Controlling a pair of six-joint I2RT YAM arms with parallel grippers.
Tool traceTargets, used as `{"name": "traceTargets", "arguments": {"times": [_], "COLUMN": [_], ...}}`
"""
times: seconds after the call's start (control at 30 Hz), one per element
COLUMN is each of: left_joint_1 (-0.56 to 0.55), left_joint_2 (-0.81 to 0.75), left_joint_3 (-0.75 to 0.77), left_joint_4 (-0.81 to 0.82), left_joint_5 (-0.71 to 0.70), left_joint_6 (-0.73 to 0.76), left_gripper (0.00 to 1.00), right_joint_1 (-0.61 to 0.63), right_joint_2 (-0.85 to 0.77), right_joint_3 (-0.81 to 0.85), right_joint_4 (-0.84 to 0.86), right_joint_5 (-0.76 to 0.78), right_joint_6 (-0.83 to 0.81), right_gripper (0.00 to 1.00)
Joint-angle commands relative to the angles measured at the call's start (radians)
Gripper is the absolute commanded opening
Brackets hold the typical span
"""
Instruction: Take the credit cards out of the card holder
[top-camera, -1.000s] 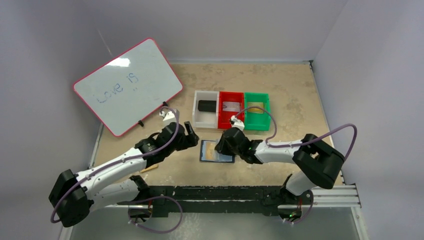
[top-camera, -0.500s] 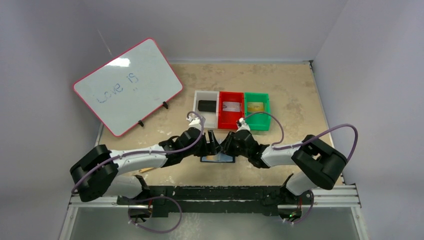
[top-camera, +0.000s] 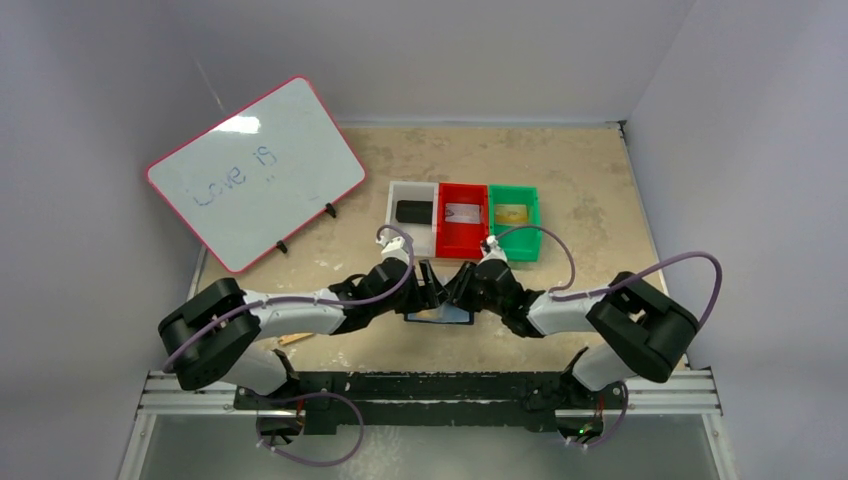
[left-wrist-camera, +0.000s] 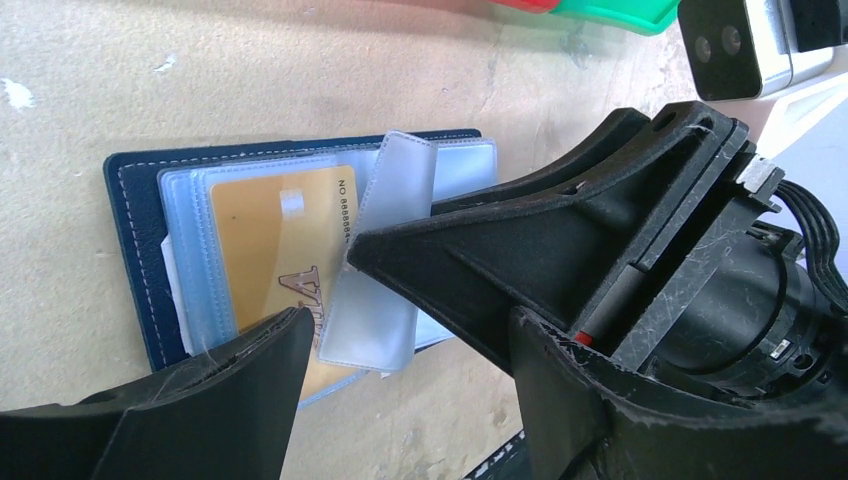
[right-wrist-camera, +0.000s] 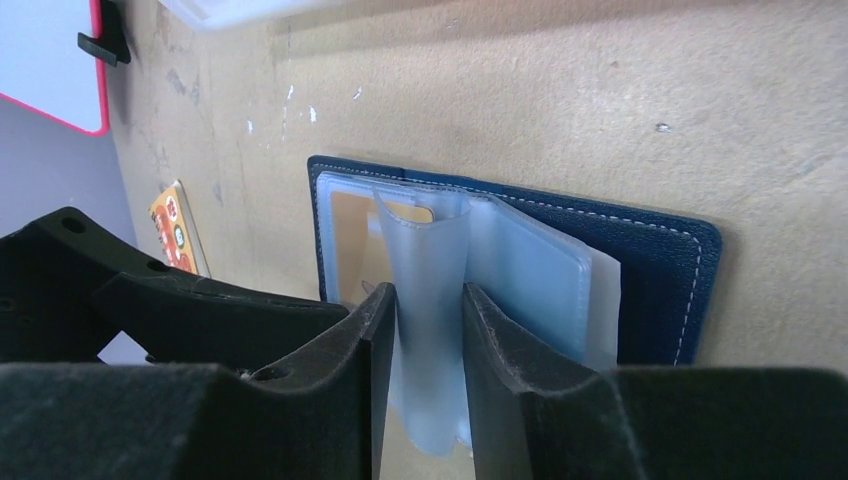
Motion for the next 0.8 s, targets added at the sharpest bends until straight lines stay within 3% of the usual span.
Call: {"name": "traceTargets", "arguments": {"times": [0.0, 0.6, 0.77], "left_joint_1": [-0.014, -0.033, -0.033], "left_joint_2": [0.051, 0.119, 0.135], "left_joint_3": [-0.032, -0.052, -0.097], "left_joint_4": [0.038, 0.180, 0.259], "left_joint_5": [-0.002, 0.062, 0.051], "left_joint_6": [-0.020, -0.054, -0.118], "left_gripper": [0.70, 0.67, 0.59], "right_joint_1": [0.006, 0.005, 0.005], "right_joint_2": [-0.052, -0.150, -0.186], "right_joint_3": [-0.011, -0.037, -0.041], "right_joint_4": [-0.046, -0.125, -0.146], "right_joint_5": [0.007, 0.049, 0.060], "right_joint_6": [0.014, 0.035, 0.033], "right_gripper": [0.36, 0.40, 0.35]}}
